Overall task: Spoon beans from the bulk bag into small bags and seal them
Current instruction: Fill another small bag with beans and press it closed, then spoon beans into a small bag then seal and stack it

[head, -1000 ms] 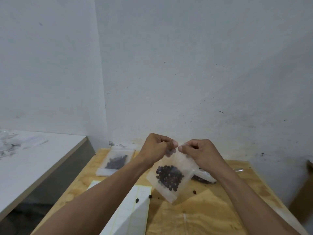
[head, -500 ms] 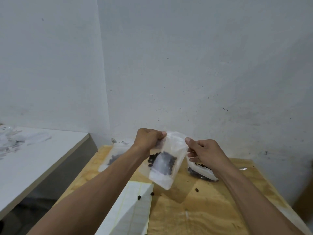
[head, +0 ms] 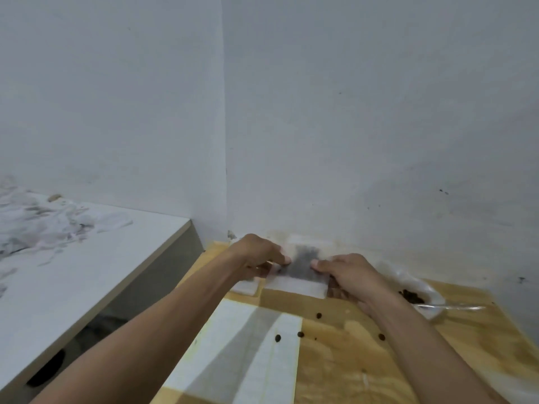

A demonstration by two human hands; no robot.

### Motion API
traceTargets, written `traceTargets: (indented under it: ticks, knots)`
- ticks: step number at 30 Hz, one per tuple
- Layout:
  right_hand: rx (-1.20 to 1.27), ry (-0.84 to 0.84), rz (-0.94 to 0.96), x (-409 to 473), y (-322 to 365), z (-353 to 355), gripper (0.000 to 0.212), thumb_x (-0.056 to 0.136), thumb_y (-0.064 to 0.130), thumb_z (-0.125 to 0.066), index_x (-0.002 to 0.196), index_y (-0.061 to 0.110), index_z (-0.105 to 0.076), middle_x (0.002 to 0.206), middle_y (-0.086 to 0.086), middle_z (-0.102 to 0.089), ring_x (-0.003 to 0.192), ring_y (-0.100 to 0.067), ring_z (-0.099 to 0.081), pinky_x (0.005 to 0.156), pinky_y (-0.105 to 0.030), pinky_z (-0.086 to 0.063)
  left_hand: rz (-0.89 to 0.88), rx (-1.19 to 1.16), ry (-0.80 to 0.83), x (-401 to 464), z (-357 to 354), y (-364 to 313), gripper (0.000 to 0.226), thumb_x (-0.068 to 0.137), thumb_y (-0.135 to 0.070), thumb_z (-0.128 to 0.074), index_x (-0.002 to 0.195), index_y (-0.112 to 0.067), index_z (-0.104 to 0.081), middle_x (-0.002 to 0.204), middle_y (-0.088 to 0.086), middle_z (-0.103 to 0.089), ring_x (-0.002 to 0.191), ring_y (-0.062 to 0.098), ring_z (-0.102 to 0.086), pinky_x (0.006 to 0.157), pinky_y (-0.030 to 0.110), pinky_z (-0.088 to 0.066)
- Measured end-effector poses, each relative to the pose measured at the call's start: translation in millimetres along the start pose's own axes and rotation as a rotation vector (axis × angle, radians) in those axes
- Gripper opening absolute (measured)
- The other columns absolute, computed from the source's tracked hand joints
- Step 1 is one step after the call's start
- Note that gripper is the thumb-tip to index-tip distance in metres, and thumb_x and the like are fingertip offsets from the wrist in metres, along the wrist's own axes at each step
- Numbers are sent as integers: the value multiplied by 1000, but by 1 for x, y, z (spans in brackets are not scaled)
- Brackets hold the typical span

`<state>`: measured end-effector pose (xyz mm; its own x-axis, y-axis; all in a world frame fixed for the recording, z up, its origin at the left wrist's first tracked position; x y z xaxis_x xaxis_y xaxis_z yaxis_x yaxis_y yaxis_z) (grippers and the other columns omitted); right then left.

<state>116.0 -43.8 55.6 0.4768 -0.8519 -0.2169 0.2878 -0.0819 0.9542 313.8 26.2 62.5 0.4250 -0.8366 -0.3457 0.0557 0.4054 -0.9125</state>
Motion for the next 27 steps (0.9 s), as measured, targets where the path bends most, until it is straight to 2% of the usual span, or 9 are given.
traceTargets:
  ticks: [3,7,10,12,15,16,18,20,27]
  knots:
    - [-19,-47,63,12,5,-24,30,87,15,-78,101,-11,-72,91,-23,-76,68,-27,-69,64,-35,-59,-94,-49,-99,3,21,5,41,73,3,-87,111,-1,-73,78,15,-74,76,25,-65,70,32,-50]
    - [-67,-60,89,31,12,-58,28,87,15,-78,98,-10,-71,90,-22,-76,66,-21,-70,61,-32,-61,-140,-37,-210,8,50,14,33,76,5,-84,107,2,-72,68,9,-71,55,14,-67,53,20,-51]
    - [-82,-55,91,41,13,-85,13,88,7,-75,96,3,-66,80,-10,-72,68,-21,-69,67,-37,-62,-127,-50,-288,15,69,27,31,79,4,-82,108,3,-70,78,10,-70,59,12,-66,47,13,-49]
    - [-137,-68,98,48,11,-103,20,88,10,-75,98,13,-59,81,-7,-72,72,-22,-71,72,-40,-63,-123,-52,-338,21,77,39,35,80,2,-82,113,3,-70,96,15,-71,76,18,-67,57,15,-53]
    - [-274,-104,88,54,5,-125,23,86,23,-76,92,20,-54,89,-9,-75,83,-27,-73,84,-49,-60,-127,-19,-411,32,82,56,44,80,-6,-83,121,2,-70,118,13,-71,105,27,-68,88,32,-55]
    - [-315,-111,89,56,2,-132,22,86,26,-75,92,19,-55,90,-9,-74,86,-28,-72,85,-50,-59,-126,25,-429,34,82,60,37,81,-9,-82,117,-3,-72,114,10,-71,105,26,-67,86,32,-53]
    - [-392,-119,81,58,-3,-142,25,86,31,-74,96,18,-55,92,-9,-72,88,-29,-70,85,-50,-58,-115,146,-447,37,84,68,8,84,-14,-79,90,-12,-74,87,9,-69,83,23,-65,71,34,-51]
    - [-500,-120,89,58,-5,-149,30,86,39,-72,98,18,-55,92,-8,-72,86,-28,-69,82,-45,-58,-106,207,-447,40,86,75,21,86,-18,-76,71,-4,-69,68,11,-62,63,20,-57,58,31,-44]
    - [-579,-119,80,58,-2,-148,40,89,45,-67,101,7,-67,97,-7,-72,85,-25,-67,73,-39,-54,-108,218,-417,47,92,79,31,90,-28,-75,81,2,-74,76,12,-68,71,22,-60,64,33,-46]
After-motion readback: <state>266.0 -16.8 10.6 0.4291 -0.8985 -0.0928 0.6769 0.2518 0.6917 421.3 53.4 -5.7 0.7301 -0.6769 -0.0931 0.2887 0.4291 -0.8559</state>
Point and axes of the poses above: each hand's wrist, its own x-axis towards the middle knuckle, its own z-axis out of the back of the hand, y = z × x, the point moved 1 cm from there along x, towards the middle knuckle
